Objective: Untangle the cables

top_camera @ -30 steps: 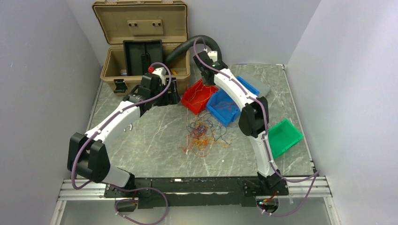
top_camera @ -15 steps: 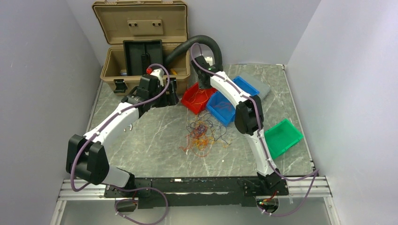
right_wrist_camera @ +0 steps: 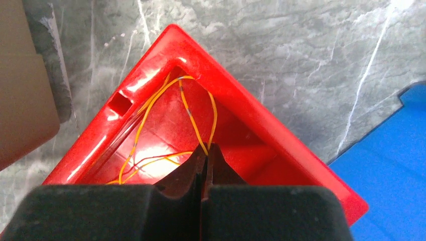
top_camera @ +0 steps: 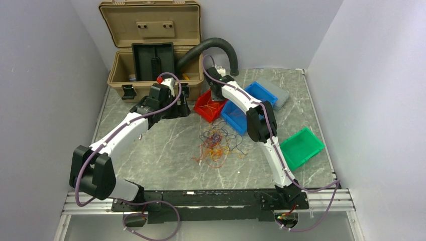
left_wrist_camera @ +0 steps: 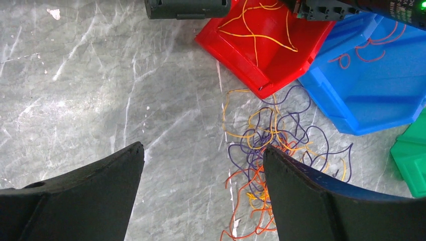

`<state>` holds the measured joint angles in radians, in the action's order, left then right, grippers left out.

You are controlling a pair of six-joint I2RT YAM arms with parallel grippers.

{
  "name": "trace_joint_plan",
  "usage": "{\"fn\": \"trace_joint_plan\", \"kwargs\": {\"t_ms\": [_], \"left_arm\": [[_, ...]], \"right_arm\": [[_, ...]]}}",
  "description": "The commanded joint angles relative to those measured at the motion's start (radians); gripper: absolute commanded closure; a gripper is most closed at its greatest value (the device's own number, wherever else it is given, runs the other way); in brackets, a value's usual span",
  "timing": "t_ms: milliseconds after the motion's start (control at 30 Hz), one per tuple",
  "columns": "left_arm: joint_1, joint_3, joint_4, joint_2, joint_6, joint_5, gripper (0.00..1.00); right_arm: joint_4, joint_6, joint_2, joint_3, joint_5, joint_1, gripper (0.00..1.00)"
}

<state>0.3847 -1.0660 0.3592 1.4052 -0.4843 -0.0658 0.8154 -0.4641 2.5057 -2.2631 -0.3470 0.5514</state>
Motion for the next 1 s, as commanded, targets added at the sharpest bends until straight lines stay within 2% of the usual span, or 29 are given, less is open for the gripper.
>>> {"fn": "trace_joint_plan", "kwargs": {"t_ms": [0, 67, 133, 167, 267, 400, 700, 967], "left_arm": [[-0.003, 0.002, -0.022, -0.04, 0.016, 0.003, 0.1], [-0.003, 0.005, -0.023, -0.041, 0.015, 0.001, 0.1], [-0.003, 0.007, -0.027, -0.042, 0.015, 0.0, 0.1], [-0.003, 0.007, -0.027, -0.041, 0.015, -0.001, 0.1], [-0.003, 0.012, -0.031, -0.038, 0.014, -0.012, 0.09], [0.0, 0.035, -0.056, -0.039, 0.014, -0.053, 0.09], [0.069, 0.048, -0.053, 0.002, 0.037, -0.117, 0.09], [0.161, 0.059, -0.071, 0.093, 0.062, -0.184, 0.18]], "right_arm": [[-0.048, -0.005, -0.09, 0.005, -0.072, -0.004, 0.98], [-0.043, 0.005, -0.118, 0.007, -0.086, -0.004, 0.91], [-0.051, 0.013, -0.158, 0.029, -0.089, -0.004, 0.73], [-0.062, 0.02, -0.182, 0.049, -0.082, -0.005, 0.67], [-0.08, 0.03, -0.244, 0.101, -0.052, -0.005, 0.56], [-0.102, 0.051, -0.325, 0.162, 0.008, -0.004, 0.56], [-0.138, 0.07, -0.523, 0.329, 0.115, -0.003, 0.48], [-0.308, 0.116, -0.894, 0.827, 0.33, -0.002, 0.44]]}}
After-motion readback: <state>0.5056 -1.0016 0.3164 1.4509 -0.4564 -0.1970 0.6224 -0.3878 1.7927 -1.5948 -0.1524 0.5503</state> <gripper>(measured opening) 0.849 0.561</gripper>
